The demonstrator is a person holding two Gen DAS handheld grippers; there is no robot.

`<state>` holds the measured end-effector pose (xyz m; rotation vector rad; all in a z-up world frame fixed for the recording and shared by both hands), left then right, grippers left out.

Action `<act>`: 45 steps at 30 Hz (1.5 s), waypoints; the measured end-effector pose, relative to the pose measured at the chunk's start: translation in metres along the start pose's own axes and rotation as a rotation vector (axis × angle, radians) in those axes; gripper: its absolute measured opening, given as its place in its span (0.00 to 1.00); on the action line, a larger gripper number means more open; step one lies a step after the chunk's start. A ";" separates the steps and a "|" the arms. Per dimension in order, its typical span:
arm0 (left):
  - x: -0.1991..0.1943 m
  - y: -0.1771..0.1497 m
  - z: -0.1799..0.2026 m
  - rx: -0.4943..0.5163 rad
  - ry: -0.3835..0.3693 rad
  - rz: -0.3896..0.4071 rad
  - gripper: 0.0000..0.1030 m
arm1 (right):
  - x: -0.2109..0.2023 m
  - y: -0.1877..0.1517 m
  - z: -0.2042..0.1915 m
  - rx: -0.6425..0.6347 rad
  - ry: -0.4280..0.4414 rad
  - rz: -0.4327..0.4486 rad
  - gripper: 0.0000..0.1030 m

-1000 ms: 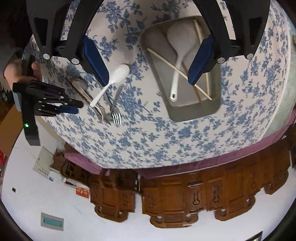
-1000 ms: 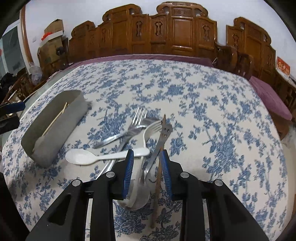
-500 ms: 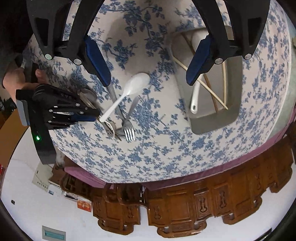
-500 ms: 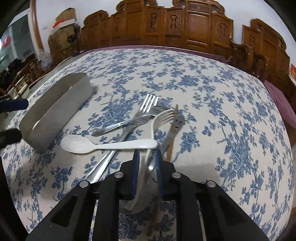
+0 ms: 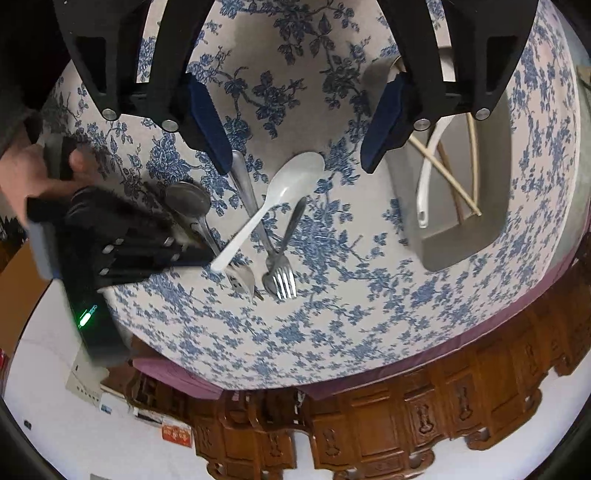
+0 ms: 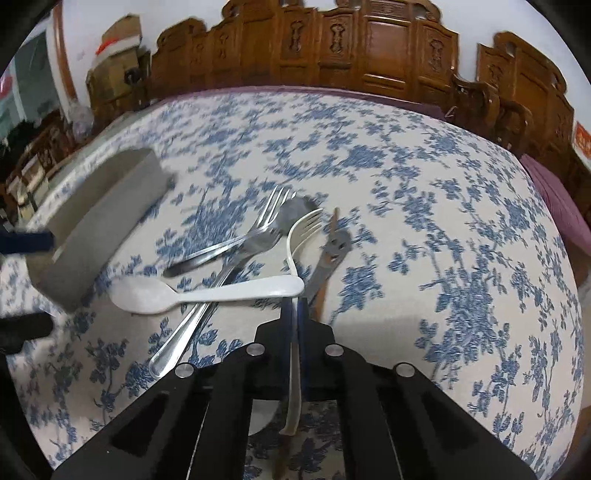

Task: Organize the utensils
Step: 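Grasp the white plastic fork in the utensil pile with the right tool, then grasp the white plastic knife with the left tool while the right tool holds the fork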

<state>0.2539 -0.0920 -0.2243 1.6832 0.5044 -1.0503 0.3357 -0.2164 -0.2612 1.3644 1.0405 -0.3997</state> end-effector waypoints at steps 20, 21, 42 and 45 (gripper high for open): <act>0.078 0.044 0.040 0.154 0.025 -0.045 0.40 | -0.023 0.011 0.024 0.081 0.067 0.070 0.04; 0.081 0.045 0.041 0.159 0.026 -0.049 0.38 | -0.023 0.011 0.023 0.081 0.069 0.071 0.04; 0.011 0.054 0.024 0.085 0.005 0.025 0.03 | -0.032 0.001 0.008 0.100 0.048 0.079 0.04; -0.004 0.051 0.019 0.086 0.013 0.036 0.03 | -0.039 0.003 0.005 0.110 0.028 0.082 0.04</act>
Point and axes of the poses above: each gripper's, at about its wrist camera, not at the fingertips, and x roughly the way its jaws point, z to its right, y to its top, the point moved 5 cm from there along x, roughly the way its jaws point, and after that the axes turned 3 degrees about x, right-handed, at the moved point
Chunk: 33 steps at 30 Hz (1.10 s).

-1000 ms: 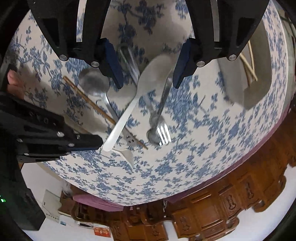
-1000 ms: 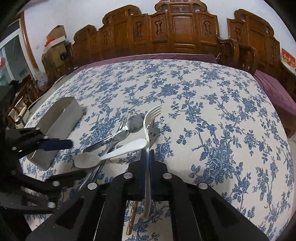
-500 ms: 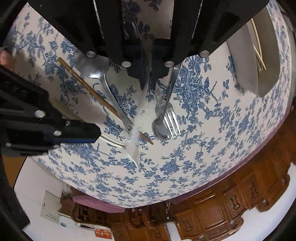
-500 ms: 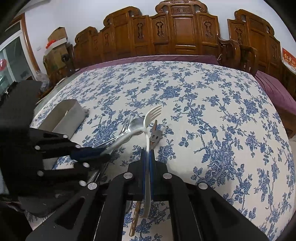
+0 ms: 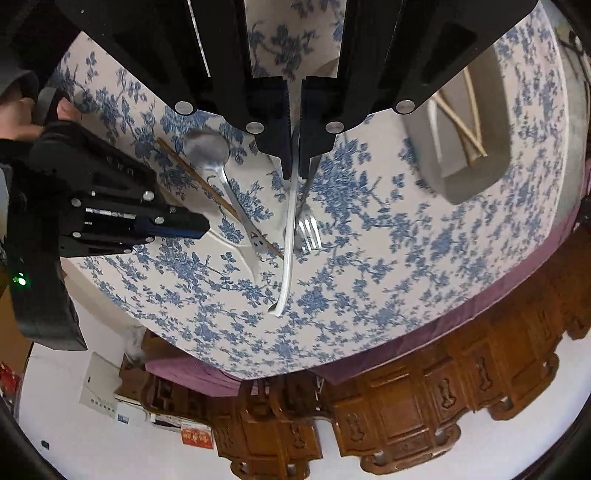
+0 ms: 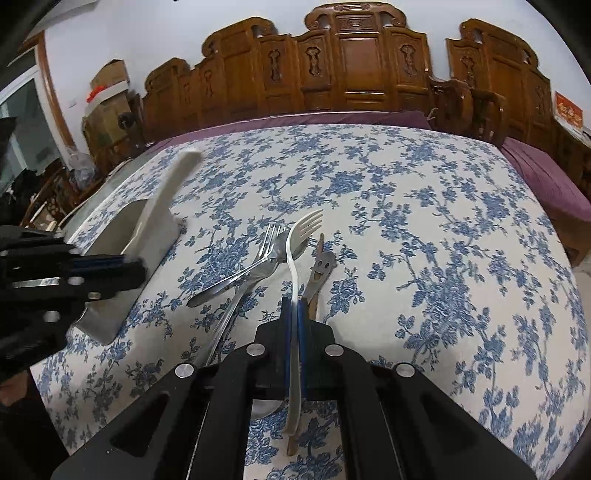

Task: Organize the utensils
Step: 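Grasp the white plastic knife with the left tool while the right tool holds the fork, then carry the white knife with the left tool into the tray and release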

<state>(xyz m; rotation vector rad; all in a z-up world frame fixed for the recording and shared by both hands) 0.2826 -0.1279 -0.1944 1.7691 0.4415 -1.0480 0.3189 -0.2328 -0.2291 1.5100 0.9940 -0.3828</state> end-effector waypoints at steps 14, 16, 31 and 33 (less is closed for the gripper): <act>-0.064 -0.013 -0.035 -0.052 0.036 0.049 0.03 | -0.062 0.024 -0.039 -0.062 -0.033 0.027 0.04; -0.072 -0.015 -0.039 -0.062 0.036 0.056 0.03 | -0.073 0.028 -0.046 -0.075 -0.040 0.035 0.04; -0.105 -0.029 -0.063 -0.123 0.022 0.052 0.03 | -0.131 0.055 -0.086 -0.090 -0.048 0.055 0.04; -0.105 -0.027 -0.070 -0.133 0.018 0.047 0.03 | -0.135 0.061 -0.089 -0.087 -0.039 0.058 0.04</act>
Point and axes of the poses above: each gripper's, at about its wrist camera, not at the fingertips, and x roughly the way its jaws point, z to its right, y to its top, the point moved 5 cm from there along x, roughly the way its jaws point, and after that the axes turned 3 degrees about x, right-handed, at the moved point
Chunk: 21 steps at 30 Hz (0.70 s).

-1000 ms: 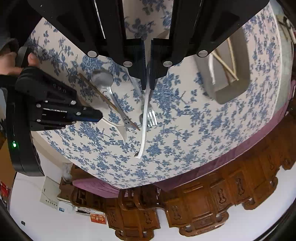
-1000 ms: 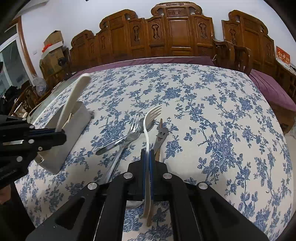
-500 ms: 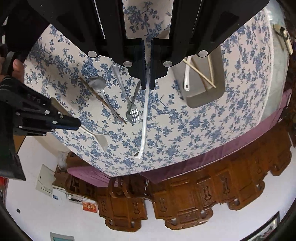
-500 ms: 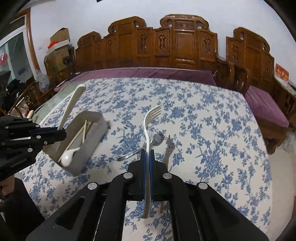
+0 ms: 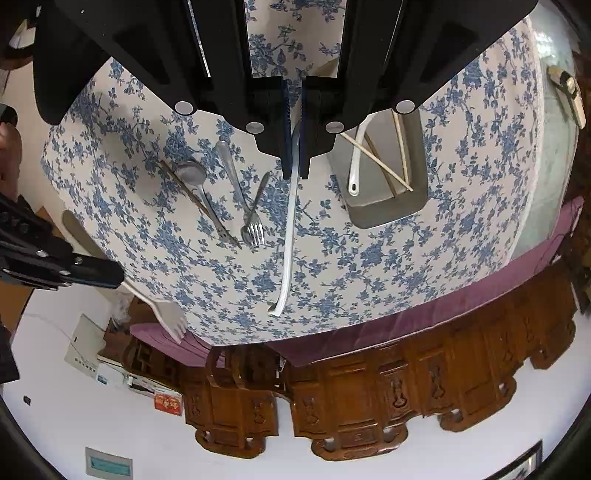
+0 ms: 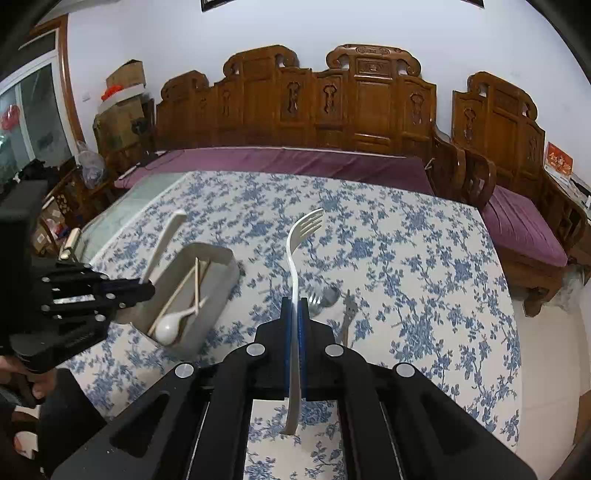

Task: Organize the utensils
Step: 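Carry the white knife with the left tool into the tray and release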

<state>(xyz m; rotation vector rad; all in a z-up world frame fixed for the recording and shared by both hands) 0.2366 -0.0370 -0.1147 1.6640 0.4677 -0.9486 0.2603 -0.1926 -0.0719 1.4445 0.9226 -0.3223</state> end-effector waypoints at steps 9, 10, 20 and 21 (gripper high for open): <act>0.026 0.007 -0.026 -0.034 -0.012 -0.037 0.03 | 0.013 0.015 -0.017 -0.032 0.039 -0.024 0.04; 0.030 0.006 -0.029 -0.038 -0.012 -0.042 0.03 | 0.018 0.015 -0.021 -0.036 0.047 -0.030 0.04; 0.069 -0.014 -0.060 -0.082 -0.032 -0.097 0.03 | 0.059 0.005 -0.050 -0.033 0.102 -0.074 0.04; 0.073 -0.017 -0.063 -0.085 -0.034 -0.102 0.03 | 0.063 0.004 -0.053 -0.030 0.108 -0.078 0.04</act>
Point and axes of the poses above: each gripper's, at about its wrist camera, not at the fingertips, and x roughly the way its jaws point, z to its right, y to its top, the point moved 5 cm from there along x, roughly the way its jaws point, and after that the axes turned 3 degrees about x, right-handed, at the moved point
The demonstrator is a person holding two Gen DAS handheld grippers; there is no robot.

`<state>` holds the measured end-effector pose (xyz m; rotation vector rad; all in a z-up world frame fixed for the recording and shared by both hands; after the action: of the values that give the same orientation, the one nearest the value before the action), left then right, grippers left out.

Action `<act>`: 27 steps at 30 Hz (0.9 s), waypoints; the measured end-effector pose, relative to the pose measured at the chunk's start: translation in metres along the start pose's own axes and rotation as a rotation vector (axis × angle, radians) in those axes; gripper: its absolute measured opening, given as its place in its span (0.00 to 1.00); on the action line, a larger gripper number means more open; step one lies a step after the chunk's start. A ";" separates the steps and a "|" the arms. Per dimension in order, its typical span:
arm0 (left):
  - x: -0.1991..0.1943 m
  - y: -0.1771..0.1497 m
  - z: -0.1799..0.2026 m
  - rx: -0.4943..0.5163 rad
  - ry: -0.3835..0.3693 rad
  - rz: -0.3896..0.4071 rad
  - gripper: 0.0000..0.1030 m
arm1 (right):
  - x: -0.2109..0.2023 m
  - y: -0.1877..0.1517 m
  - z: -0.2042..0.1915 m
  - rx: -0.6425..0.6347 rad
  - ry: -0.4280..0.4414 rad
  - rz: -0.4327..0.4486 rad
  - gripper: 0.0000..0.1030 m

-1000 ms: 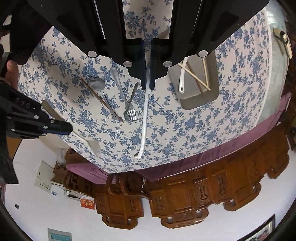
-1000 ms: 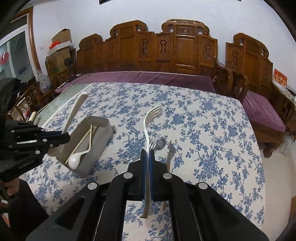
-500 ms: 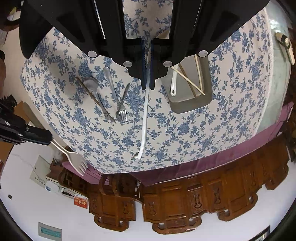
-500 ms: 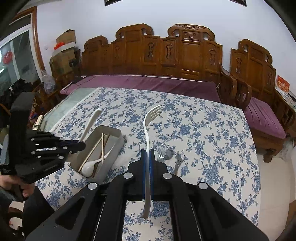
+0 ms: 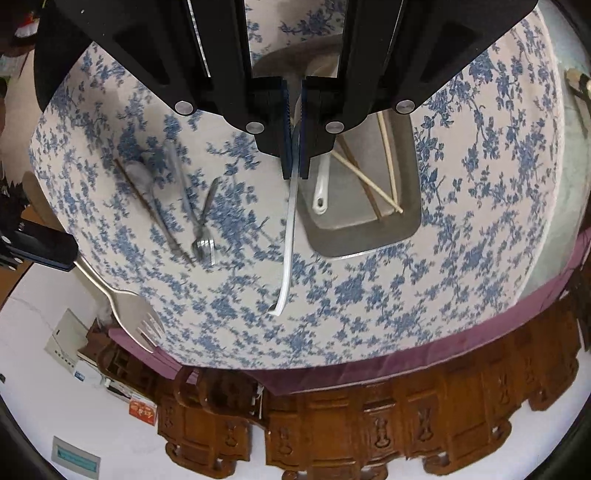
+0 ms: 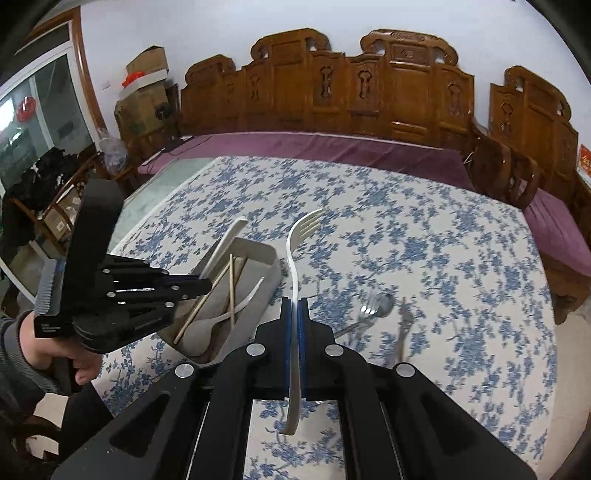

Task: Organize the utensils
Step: 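Carry the white knife with the left tool into the tray and release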

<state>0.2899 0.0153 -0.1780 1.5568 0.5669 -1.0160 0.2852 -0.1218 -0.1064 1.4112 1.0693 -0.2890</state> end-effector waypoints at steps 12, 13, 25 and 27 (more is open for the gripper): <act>0.043 -0.017 -0.029 -0.083 -0.042 -0.054 0.03 | 0.054 -0.002 -0.022 0.001 0.044 -0.061 0.04; 0.046 -0.018 -0.031 -0.089 -0.047 -0.057 0.03 | 0.058 -0.002 -0.023 0.003 0.045 -0.067 0.04; 0.046 -0.018 -0.049 -0.116 -0.034 -0.033 0.15 | 0.090 -0.003 -0.039 -0.004 0.057 -0.104 0.04; 0.040 -0.020 -0.053 -0.123 -0.034 -0.022 0.15 | 0.094 -0.003 -0.043 -0.006 0.057 -0.105 0.04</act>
<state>0.3101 0.0641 -0.2226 1.4254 0.6132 -1.0034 0.3149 -0.0453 -0.1692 1.3671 1.1924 -0.3223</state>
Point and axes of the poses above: each gripper's, at about its wrist camera, not at the fingertips, and x roughly the way its jaws point, z to its right, y to its top, the point moved 5 cm from there along x, roughly the way its jaws point, and after that the axes turned 3 degrees about x, right-handed, at the moved point
